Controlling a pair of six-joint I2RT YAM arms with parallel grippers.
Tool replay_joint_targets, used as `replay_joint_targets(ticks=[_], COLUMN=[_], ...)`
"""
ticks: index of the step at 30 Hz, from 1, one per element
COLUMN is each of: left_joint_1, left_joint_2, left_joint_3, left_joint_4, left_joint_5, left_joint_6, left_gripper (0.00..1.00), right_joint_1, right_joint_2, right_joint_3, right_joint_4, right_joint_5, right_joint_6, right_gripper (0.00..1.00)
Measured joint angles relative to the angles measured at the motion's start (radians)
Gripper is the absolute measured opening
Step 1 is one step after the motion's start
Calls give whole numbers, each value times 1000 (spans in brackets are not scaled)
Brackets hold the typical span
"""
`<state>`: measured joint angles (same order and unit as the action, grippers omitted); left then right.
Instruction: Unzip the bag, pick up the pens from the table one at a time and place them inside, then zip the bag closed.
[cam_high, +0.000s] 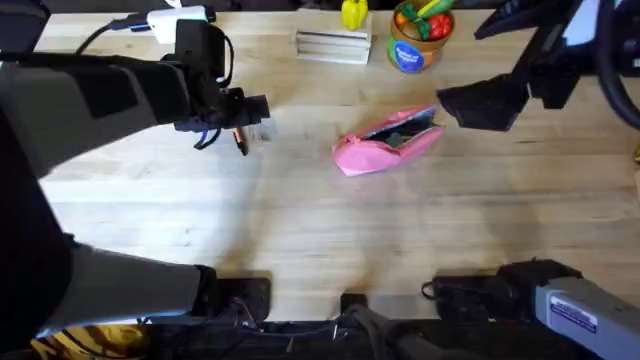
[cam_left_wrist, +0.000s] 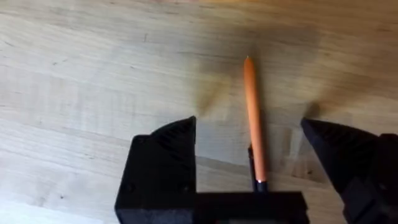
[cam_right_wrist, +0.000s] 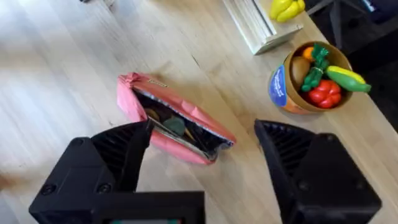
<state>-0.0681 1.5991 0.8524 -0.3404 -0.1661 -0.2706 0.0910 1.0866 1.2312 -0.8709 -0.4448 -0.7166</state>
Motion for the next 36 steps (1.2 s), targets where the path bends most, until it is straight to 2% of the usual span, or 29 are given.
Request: replay_joint_targets(ticks=[9, 12, 18, 21, 22, 32, 36], left_joint_1=[0, 0, 0, 0, 0, -4, -43], left_joint_2=[20, 22, 24, 24, 24, 16, -38], left_joint_3=[21, 22, 25, 26, 27, 28, 19], left_joint_4=[-26, -26, -26, -27, -26, -35, -29], left_joint_5=[0, -3, -6, -3, -3, -3, -2], left_joint_6=[-101, -114, -130, -133, -132, -133, -118], left_gripper=[995, 913, 368, 121, 67, 44, 43], right_joint_1=[0, 0, 0, 0, 0, 0, 0], right_joint_2=[0, 0, 0, 0, -1, -113, -173], right_joint_3=[0, 0, 0, 0, 0, 0, 0], right_joint_4=[-32, -32, -32, -32, -32, -46, -50], right_joint_5=[19, 22, 23, 23, 23, 33, 38], right_joint_6=[4, 4, 6, 6, 6, 8, 26], right_gripper=[993, 993, 994, 993, 993, 993, 993])
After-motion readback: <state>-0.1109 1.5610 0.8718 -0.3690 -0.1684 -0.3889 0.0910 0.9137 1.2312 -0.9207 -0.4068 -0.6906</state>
